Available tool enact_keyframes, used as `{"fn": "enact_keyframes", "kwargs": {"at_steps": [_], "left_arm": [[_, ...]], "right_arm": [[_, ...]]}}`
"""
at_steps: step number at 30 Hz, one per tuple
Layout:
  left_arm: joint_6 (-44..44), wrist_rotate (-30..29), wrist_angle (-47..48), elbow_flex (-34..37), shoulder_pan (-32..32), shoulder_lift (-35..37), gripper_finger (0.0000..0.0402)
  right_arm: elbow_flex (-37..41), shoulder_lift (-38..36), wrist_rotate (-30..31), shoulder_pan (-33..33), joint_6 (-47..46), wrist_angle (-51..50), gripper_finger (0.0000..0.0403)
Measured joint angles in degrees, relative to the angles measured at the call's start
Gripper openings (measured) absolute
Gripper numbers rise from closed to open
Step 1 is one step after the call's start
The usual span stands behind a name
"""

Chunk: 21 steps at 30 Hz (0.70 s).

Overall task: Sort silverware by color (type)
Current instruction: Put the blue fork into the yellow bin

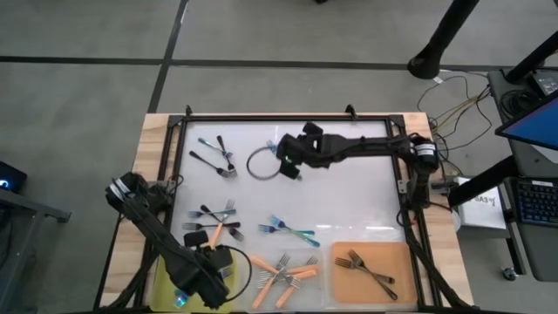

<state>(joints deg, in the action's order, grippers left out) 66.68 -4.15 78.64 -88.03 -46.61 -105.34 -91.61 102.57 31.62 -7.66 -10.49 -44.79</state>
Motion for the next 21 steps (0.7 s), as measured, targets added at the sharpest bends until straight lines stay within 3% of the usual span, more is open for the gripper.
{"fn": "enact_keyframes", "kwargs": {"at_steps": [7,12,21], "left_arm": [[-2.7,-4.5,6.4,0.0,0.1,1.7,0.0110],[-2.5,-6.7,5.9,0.0,0.3,2.3,0.0110],[6.0,-7.8,7.6,-1.0,-0.3,2.3,0.0110]], "right_arm": [[0.0,1.2,-15.9,-8.6,-3.0,3.5,0.0091],[0.0,5.6,-18.9,-10.7,-1.7,4.8,0.0091],[-1.1,13.0,-21.3,-10.9,3.4,5.0,0.0091]]}}
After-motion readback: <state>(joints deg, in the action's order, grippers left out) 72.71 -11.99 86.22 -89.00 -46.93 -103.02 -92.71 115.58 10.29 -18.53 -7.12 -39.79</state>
